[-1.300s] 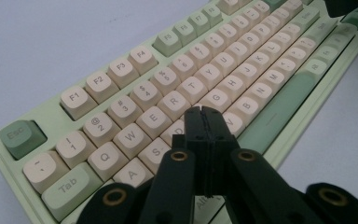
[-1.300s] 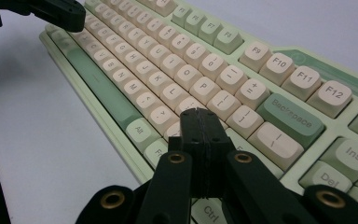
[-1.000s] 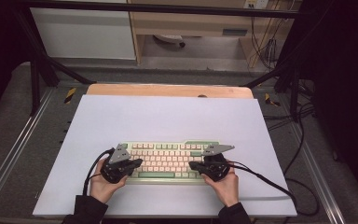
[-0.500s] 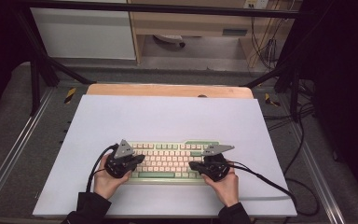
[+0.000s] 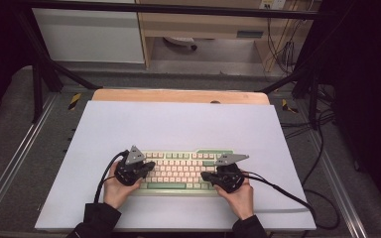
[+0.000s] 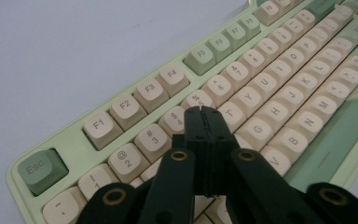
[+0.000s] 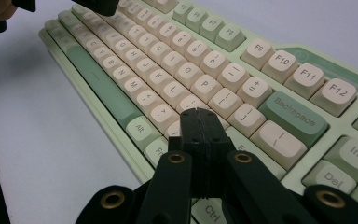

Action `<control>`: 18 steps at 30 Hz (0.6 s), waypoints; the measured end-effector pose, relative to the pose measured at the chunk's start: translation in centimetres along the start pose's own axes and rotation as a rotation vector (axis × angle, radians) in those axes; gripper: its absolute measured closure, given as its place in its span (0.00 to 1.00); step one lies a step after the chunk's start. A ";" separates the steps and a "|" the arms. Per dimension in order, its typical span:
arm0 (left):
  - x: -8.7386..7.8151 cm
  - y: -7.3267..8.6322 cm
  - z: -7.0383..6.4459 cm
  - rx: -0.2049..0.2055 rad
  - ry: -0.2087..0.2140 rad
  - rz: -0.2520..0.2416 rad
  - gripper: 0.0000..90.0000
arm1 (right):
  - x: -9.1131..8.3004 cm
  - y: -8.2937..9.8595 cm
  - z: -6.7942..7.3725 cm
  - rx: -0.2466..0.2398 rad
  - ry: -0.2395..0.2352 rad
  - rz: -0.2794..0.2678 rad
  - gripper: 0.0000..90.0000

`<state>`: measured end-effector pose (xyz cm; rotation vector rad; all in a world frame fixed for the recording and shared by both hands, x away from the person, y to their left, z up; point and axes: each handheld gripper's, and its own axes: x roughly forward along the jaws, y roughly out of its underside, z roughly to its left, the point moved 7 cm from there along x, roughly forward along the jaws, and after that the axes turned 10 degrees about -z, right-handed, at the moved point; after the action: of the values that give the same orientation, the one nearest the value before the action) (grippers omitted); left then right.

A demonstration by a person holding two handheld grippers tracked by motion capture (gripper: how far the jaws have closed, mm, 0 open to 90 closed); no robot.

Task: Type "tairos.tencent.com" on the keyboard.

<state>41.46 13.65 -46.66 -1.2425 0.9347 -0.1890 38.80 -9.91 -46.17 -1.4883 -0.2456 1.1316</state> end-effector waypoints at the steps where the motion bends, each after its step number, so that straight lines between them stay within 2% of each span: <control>1: 0.0 0.1 0.0 -0.001 -0.001 0.002 1.00 | 0.0 0.0 0.0 0.001 0.000 0.000 1.00; 18: 0.3 0.6 0.2 0.000 -0.001 0.008 1.00 | -0.1 0.0 0.0 0.000 0.003 0.000 1.00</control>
<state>41.58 13.87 -47.29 -1.2386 0.9383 -0.1822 38.80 -9.96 -46.13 -1.4898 -0.2438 1.1290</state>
